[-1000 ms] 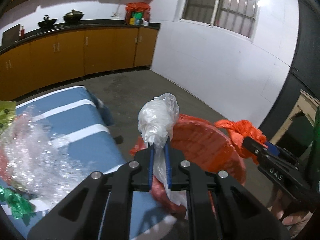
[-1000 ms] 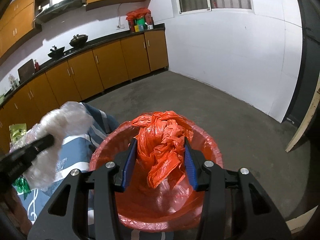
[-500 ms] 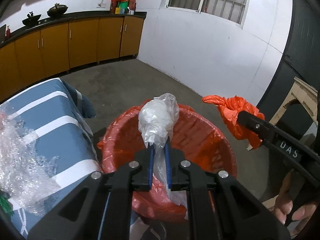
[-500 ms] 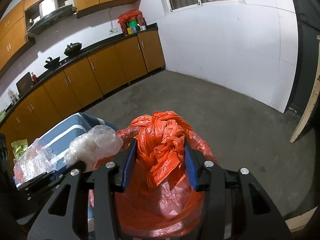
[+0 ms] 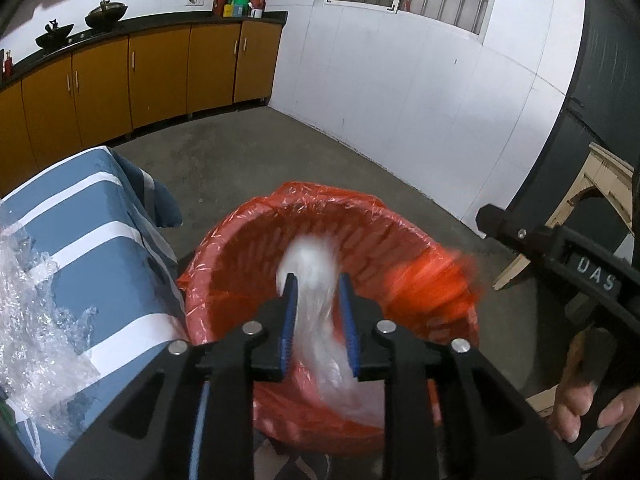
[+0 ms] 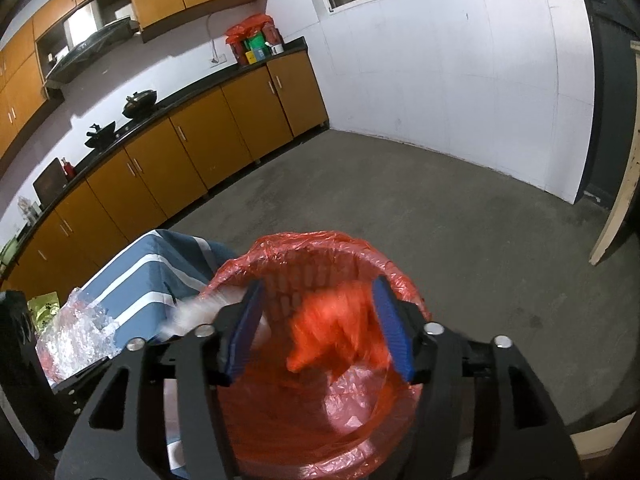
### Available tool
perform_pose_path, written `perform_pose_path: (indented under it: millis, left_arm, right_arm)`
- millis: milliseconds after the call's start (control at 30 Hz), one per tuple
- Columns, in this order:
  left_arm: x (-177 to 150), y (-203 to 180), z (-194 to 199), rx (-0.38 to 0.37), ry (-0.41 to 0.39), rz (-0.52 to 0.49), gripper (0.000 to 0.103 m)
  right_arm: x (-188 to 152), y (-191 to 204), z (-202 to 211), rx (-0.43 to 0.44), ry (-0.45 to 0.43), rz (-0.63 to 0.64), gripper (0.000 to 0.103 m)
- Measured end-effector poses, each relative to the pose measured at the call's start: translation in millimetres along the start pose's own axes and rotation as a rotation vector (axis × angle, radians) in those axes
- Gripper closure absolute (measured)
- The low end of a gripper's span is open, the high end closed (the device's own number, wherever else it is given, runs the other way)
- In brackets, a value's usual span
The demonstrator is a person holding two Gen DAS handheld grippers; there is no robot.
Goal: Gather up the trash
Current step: 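Open the right tool over the basket while the left tool lowers bubble wrap into it, then return both tools to the table and close the right tool on bubble wrap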
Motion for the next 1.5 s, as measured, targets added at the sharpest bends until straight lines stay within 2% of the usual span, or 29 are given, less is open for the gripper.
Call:
perform_pose_path:
  millis: [400, 533, 733, 1000, 1300, 1500]
  left_arm:
    - [2, 25, 21, 0.073, -0.032, 0.034, 0.068]
    - [5, 40, 45, 0.115, -0.073, 0.042, 0.063]
    - [4, 75, 89, 0.188, -0.125, 0.071, 0.062]
    - [-20, 133, 162, 0.344, -0.207, 0.136, 0.054]
    - [-70, 207, 255, 0.583, -0.284, 0.226, 0.047]
    - [-95, 236, 297, 0.655, -0.310, 0.276, 0.047]
  right_arm:
    - [3, -6, 16, -0.054, -0.040, 0.048, 0.039]
    - [3, -1, 25, -0.062, -0.059, 0.079, 0.038]
    - [-2, 26, 32, -0.041, -0.072, 0.146, 0.038]
    - [-25, 107, 37, 0.068, -0.076, 0.287, 0.038]
    - [-71, 220, 34, 0.253, -0.025, 0.432, 0.038]
    - [-107, 282, 36, 0.360, 0.022, 0.502, 0.038]
Point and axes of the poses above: each gripper's, at about its wrist camera, not at the fingertips, and z roughly against the way its jaws point, y to its left, x to its top, the point moved 5 cm from there along -z, roughly the way its jaws point, and after that the axes turned 8 degrees about -x, right-handed, at the moved point
